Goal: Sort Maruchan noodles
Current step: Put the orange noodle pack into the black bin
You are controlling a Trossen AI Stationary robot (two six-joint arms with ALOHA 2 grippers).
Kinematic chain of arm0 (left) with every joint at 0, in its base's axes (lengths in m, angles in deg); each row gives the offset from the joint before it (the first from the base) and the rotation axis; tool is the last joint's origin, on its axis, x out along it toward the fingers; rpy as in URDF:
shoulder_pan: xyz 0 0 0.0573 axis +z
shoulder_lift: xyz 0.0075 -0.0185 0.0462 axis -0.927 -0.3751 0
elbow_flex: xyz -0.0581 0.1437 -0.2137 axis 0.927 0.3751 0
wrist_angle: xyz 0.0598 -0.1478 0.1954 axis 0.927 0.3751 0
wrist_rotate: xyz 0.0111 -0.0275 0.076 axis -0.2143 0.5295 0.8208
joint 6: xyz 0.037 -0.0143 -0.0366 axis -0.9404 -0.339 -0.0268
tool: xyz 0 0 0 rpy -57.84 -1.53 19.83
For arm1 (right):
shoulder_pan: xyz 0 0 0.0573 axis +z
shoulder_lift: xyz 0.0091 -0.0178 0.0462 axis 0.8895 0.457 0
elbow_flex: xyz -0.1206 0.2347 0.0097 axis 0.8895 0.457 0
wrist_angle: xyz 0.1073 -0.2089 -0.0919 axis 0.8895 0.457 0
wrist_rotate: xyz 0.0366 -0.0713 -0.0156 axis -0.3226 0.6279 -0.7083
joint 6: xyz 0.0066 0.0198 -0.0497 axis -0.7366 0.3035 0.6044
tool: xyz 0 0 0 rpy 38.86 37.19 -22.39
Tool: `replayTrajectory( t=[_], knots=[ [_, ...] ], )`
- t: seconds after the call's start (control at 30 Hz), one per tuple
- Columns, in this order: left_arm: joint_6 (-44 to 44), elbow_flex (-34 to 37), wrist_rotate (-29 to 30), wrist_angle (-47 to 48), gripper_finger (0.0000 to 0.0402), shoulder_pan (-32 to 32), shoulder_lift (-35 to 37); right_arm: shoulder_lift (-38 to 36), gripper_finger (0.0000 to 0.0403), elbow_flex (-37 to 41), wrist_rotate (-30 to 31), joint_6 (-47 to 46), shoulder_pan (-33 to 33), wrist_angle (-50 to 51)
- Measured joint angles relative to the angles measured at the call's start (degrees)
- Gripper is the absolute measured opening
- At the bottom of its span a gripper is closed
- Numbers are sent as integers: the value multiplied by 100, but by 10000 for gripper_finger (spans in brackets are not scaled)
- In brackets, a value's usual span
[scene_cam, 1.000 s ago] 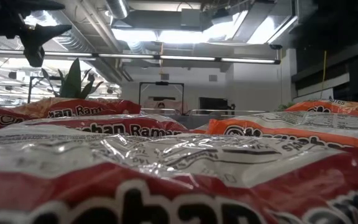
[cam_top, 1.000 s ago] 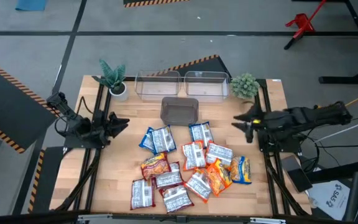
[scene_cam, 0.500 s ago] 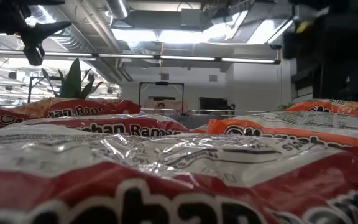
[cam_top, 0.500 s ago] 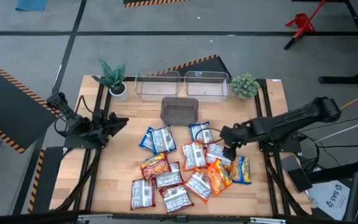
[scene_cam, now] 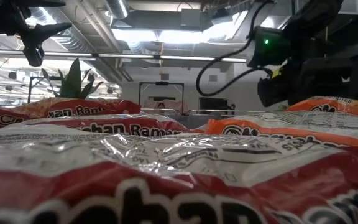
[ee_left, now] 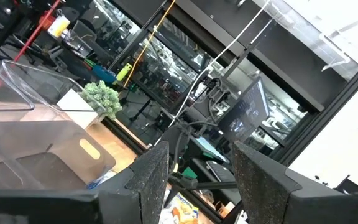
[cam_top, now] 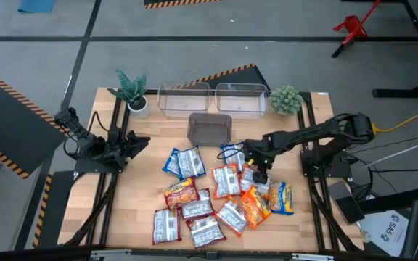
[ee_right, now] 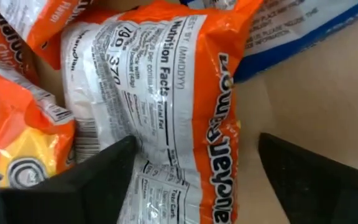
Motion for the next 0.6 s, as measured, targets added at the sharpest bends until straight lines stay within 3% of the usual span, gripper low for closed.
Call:
replayTrajectory(
  t=[0.13,0.4,0.6],
  knots=[
    [0,0,50,2,170,0,0,7,248,0,-61,104,-32,6],
    [-2,0,53,19,170,0,0,-11,27,-2,-110,128,-14,18],
    [-2,0,51,24,170,0,0,-143,20,6,-57,-119,-14,82]
  ],
)
